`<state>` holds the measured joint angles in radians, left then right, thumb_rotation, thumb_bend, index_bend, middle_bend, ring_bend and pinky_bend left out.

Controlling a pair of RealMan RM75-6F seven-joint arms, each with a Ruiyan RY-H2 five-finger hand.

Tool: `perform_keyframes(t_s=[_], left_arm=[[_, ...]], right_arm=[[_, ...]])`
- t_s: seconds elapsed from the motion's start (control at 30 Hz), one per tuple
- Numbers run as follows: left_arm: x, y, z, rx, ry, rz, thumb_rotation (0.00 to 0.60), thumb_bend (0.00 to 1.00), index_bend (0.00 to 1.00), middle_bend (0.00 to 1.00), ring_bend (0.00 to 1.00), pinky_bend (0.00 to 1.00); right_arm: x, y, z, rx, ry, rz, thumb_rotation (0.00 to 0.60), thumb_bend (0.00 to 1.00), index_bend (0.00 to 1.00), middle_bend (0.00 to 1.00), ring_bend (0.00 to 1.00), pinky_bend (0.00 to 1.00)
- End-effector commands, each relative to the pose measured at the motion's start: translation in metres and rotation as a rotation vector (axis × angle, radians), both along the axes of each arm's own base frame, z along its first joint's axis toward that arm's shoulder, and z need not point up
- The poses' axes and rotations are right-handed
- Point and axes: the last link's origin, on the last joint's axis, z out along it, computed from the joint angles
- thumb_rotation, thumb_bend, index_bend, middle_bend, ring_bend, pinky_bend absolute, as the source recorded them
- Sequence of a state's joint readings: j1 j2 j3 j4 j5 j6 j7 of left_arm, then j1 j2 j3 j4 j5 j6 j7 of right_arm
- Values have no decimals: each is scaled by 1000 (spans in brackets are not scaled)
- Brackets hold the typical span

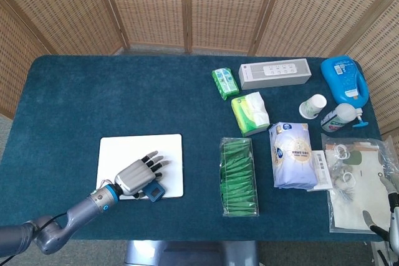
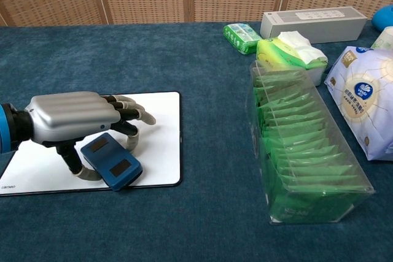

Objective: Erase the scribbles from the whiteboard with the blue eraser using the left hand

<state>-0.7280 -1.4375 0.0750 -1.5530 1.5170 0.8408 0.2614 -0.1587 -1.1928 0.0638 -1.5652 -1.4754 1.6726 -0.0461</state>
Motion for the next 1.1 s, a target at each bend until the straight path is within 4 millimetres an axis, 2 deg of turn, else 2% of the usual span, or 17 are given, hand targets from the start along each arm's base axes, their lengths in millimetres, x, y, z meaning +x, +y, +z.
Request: perform_keyframes(t_s=[0.03, 0.33, 0.77, 1.1], left_arm=[[5, -3, 2, -22, -33, 7, 600, 280, 700, 114, 0, 0], [4, -3, 5, -38, -78, 45, 600, 280, 698, 113, 0, 0], [-19, 12, 13, 23, -40, 84, 600, 280, 698, 114, 0, 0], [-8, 6, 3, -28, -77, 87, 600, 280, 698, 114, 0, 0]], right_arm=[[0, 0, 0, 0, 0, 0, 600, 231, 139, 108, 0, 34], [0, 0, 0, 2, 0, 1, 600, 231, 139, 108, 0, 34], [1, -1, -2, 7, -1, 3, 600, 231, 140, 108, 0, 34], [1, 1, 0, 1, 2, 0, 600, 232, 140, 108, 0, 34]])
